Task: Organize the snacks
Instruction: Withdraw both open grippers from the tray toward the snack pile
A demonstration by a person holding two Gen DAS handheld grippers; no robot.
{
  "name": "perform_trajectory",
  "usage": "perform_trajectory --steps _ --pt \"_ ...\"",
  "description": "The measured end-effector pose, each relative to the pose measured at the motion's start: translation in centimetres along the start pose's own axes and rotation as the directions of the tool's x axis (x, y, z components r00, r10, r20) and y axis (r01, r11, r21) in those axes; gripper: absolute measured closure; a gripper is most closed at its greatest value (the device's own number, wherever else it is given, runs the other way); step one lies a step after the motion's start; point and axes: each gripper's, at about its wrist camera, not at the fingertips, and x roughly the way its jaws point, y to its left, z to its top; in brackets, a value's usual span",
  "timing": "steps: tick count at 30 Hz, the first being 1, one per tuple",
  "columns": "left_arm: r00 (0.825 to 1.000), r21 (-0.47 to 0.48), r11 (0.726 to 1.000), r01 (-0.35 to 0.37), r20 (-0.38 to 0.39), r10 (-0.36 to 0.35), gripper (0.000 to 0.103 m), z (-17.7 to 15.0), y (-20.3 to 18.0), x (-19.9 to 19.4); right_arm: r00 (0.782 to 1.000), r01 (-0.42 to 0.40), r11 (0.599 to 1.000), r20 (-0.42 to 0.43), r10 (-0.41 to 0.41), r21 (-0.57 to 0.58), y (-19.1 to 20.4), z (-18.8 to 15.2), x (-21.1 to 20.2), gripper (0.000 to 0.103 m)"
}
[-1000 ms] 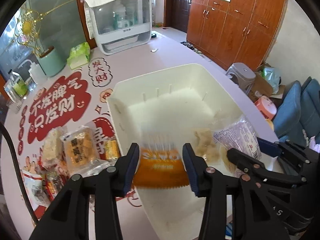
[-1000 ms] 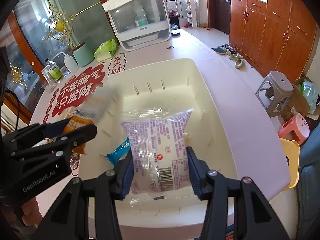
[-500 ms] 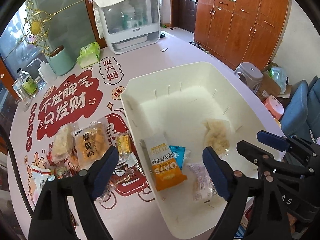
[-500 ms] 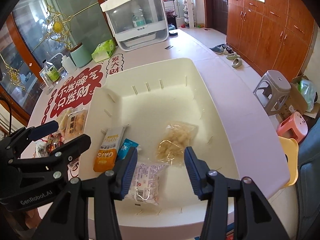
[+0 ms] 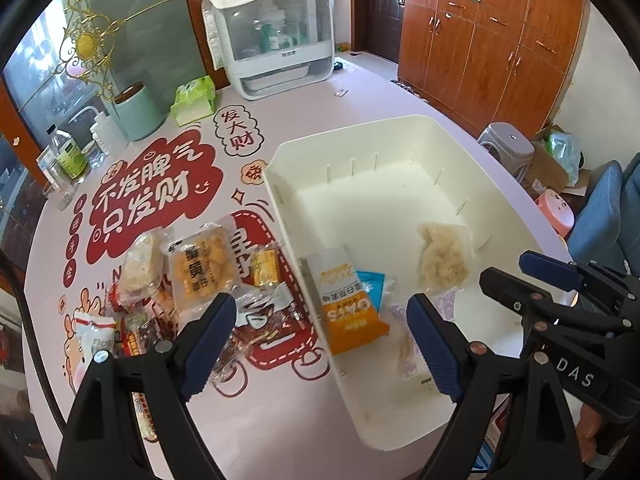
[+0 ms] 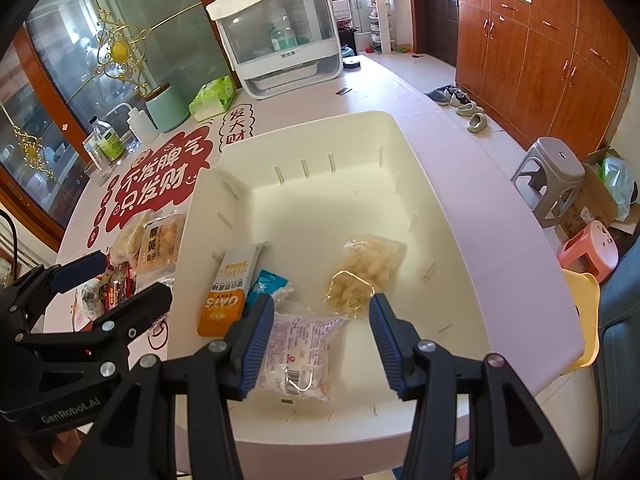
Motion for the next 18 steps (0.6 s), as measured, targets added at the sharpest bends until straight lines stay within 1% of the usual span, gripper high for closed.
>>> perform_trajectory --steps 8,13,18 --pt "0.999 -0.021 0.999 -0.05 -0.002 0.049 0.016 -1.9 2.6 -1.3 1.0 -0.014 1.0 -0.001 0.014 -0.018 1.8 -0.8 -0.4 0.051" --pt "0.997 -0.055 0.995 -0.08 -0.003 0.08 0.016 -3.2 5.8 -2.3 1.0 -0.03 0.999 0.001 0.03 -0.042 4.0 -0.8 -0.5 0.051" --pt "0.994 -0.089 0.99 -0.109 -0.012 0.108 0.016 -5.0 10.3 -3.1 0.999 -0.048 0.996 0.01 0.049 -0.073 7.7 -0.7 -0.7 0.051"
